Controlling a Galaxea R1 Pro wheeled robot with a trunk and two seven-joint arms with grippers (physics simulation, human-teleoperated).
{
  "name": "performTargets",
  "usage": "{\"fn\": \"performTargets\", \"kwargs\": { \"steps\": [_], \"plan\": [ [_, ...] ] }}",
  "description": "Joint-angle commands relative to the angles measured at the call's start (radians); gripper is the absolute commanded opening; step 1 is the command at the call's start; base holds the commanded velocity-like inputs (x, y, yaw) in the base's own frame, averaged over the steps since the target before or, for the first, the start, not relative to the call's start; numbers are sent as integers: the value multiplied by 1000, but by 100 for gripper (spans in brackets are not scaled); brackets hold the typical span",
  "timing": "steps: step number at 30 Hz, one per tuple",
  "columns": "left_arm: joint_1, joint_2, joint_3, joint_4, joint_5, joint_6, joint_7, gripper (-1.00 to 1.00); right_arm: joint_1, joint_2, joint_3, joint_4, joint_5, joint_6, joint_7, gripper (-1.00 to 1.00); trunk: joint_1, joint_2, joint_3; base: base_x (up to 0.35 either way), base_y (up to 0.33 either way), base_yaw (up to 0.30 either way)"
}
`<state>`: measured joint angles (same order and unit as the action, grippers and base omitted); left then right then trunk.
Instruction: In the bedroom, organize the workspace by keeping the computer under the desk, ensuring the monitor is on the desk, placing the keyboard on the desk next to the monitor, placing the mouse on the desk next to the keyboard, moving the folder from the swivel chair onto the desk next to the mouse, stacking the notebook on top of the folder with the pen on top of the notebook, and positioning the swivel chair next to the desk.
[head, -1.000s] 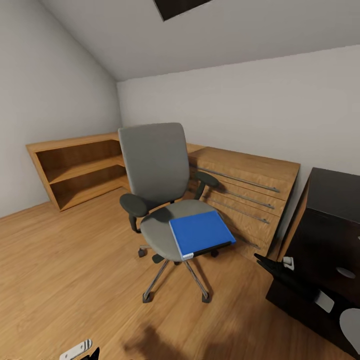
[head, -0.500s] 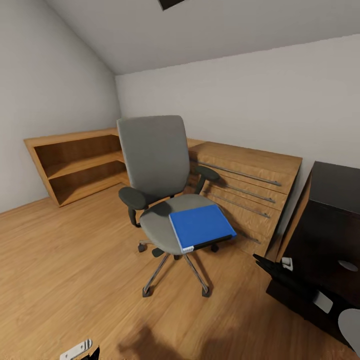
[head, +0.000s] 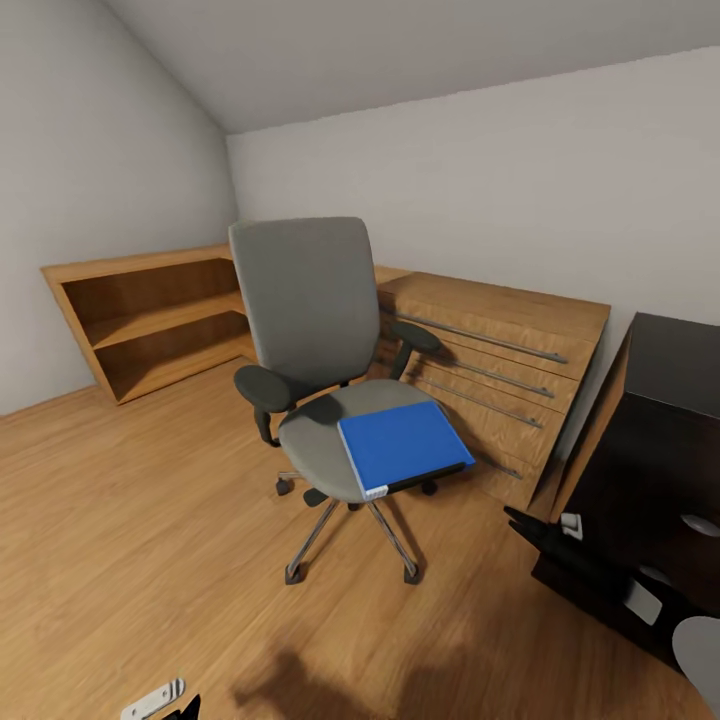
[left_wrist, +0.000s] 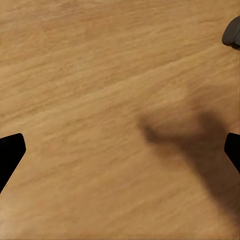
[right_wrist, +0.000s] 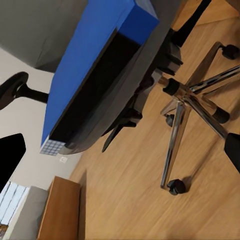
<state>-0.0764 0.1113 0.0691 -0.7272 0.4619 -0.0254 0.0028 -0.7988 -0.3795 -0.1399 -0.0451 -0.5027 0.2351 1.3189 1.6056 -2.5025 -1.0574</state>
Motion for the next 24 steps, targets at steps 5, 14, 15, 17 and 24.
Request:
{"fn": "performTargets", "kwargs": {
  "steps": [5, 14, 15, 17, 24],
  "plan": [
    [0, -1, -3, 0, 11, -2, 0, 100, -2, -2, -11, -18, 0, 66, -17, 100, 0, 0, -1, 0, 0, 0],
    [0, -2, -2, 0, 9, -2, -1, 100, -2, -2, -16, -118, -11, 139, -55, 100, 0, 0, -1, 0, 0, 0],
    [0, -2, -2, 0, 9, -2, -1, 100, -2, -1, -17, -122, -16, 142, -57, 100, 0, 0, -1, 0, 0, 0],
    [0, -2, -2, 0, 9, -3, -1, 100, -2, -1, -16, -124, -20, 144, -60, 100, 0, 0, -1, 0, 0, 0],
    [0, -2, -2, 1, 10, -4, 0, 100, -2, -3, -14, -124, -23, 153, -70, 100, 0, 0, -1, 90, 74, 0]
  ]
}}
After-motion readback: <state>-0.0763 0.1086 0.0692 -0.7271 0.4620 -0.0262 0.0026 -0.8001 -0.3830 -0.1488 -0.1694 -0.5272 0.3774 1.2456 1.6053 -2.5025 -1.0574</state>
